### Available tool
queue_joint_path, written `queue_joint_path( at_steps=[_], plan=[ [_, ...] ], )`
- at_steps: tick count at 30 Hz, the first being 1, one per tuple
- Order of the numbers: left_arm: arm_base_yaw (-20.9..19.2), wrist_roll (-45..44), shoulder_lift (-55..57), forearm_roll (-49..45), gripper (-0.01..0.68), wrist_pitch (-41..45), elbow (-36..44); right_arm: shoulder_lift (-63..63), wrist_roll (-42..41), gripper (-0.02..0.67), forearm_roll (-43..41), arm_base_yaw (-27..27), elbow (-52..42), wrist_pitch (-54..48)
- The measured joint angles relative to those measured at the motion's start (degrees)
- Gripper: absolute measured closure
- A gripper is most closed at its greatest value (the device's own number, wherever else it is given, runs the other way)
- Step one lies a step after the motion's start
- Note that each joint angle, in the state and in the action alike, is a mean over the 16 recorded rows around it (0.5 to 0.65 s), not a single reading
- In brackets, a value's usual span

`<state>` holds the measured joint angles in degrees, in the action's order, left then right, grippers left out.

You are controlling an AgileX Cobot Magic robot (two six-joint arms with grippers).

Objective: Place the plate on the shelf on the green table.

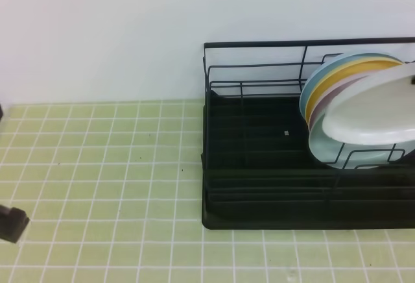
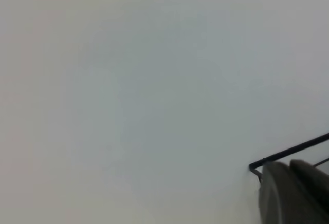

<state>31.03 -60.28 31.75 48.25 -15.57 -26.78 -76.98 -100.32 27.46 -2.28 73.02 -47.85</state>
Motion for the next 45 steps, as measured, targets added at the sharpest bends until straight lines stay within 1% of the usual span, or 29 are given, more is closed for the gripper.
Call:
queue_joint_path(
  at_steps=[1, 3, 6, 13, 18, 20, 28, 30, 35, 37, 39, 45],
  plan=[
    [0.0, -0.01, 0.0, 0.08, 0.674, -0.54, 0.19, -0.45, -0.51, 0.605, -0.19, -0.13, 0.03, 0.28],
    [0.0, -0.04, 0.0, 0.2, 0.674, -1.45, 0.46, -1.35, -1.3, 0.619, -0.49, -0.39, 0.06, 0.91],
    [0.0, -0.09, 0.0, 0.34, 0.674, -2.35, 0.63, -2.69, -1.91, 0.619, -0.84, -0.7, 0.07, 1.78],
    [0.0, -0.27, 0.03, 0.42, 0.675, -3.0, 0.65, -5.89, -2.15, 0.612, -1.5, -0.89, 0.08, 3.7],
    [0.0, -0.46, 0.06, 0.42, 0.675, -3.33, 0.65, -8.13, -2.16, 0.632, -1.7, -0.89, 0.08, 4.84],
    [0.0, -0.53, 0.07, 0.42, 0.675, -3.5, 0.65, -9.07, -2.16, 0.619, -1.72, -0.89, 0.08, 5.14],
    [0.0, -0.75, 0.11, 0.42, 0.675, -4.17, 0.65, -12.66, -0.78, 0.618, -1.76, -0.9, 0.07, 6.36],
    [0.0, -0.76, 0.11, 0.42, 0.675, -4.29, 0.65, -13.45, 0.03, 0.609, -1.77, -0.9, 0.07, 6.65],
    [0.0, -0.66, 0.11, 0.42, 0.675, -4.3, 0.65, -14.99, 2.44, 0.574, -1.8, -0.9, 0.07, 7.11],
    [0.0, -0.61, 0.11, 0.42, 0.675, -4.29, 0.65, -15.39, 3.64, 0.549, -1.78, -0.9, 0.07, 7.33],
    [0.0, -0.56, 0.11, 0.42, 0.675, -4.28, 0.65, -15.67, 4.97, 0.516, -1.73, -0.9, 0.07, 7.55],
    [0.0, -0.4, 0.11, 0.54, 0.675, -4.2, 0.65, -16.04, 8.25, 0.378, -1.54, -0.9, 0.07, 7.99]
  ],
)
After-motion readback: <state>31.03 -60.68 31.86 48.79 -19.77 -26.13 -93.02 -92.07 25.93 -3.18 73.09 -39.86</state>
